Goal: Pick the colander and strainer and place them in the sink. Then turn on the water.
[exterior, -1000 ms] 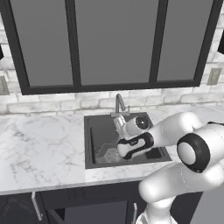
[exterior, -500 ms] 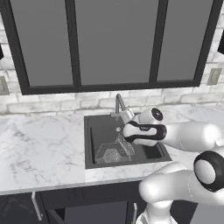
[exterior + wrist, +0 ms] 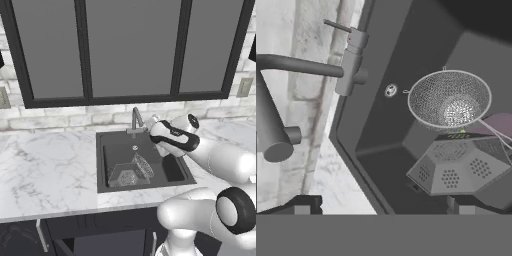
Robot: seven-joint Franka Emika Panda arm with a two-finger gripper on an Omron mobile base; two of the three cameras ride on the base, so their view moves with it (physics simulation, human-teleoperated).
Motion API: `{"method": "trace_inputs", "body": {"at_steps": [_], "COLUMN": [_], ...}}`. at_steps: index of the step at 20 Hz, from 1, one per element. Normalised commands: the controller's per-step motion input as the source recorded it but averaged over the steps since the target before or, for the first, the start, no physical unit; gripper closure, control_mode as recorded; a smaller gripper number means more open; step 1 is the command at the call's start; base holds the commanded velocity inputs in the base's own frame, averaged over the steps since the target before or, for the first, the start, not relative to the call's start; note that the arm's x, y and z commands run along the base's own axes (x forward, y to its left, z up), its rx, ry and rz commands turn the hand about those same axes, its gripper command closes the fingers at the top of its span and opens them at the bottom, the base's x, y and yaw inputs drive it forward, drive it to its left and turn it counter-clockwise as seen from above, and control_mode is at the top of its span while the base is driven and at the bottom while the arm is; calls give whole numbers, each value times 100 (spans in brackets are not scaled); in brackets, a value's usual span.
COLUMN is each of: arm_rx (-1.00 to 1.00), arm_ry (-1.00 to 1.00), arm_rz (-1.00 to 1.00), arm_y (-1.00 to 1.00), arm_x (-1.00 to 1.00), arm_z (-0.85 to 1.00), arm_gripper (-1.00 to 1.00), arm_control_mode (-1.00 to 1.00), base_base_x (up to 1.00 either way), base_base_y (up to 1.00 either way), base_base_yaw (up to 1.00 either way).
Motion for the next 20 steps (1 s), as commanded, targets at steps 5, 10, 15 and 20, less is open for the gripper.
{"method": "trace_inputs", "body": {"at_steps": [5, 10, 15, 20], "arm_rx": [-1, -11, -19, -21], "arm_ry": [-4, -10, -15, -16], "arm_rz": [7, 13, 18, 18], "arm_y": [-33, -27, -28, -19], "arm_x": [-6, -14, -17, -2], "arm_z": [21, 8, 29, 54], "arm_gripper": [-100, -100, -100, -100], "arm_control_mode": [-100, -100, -100, -100], "base_base_x": [0, 0, 0, 0], "base_base_y": [0, 0, 0, 0], "base_base_yaw": [0, 0, 0, 0]}}
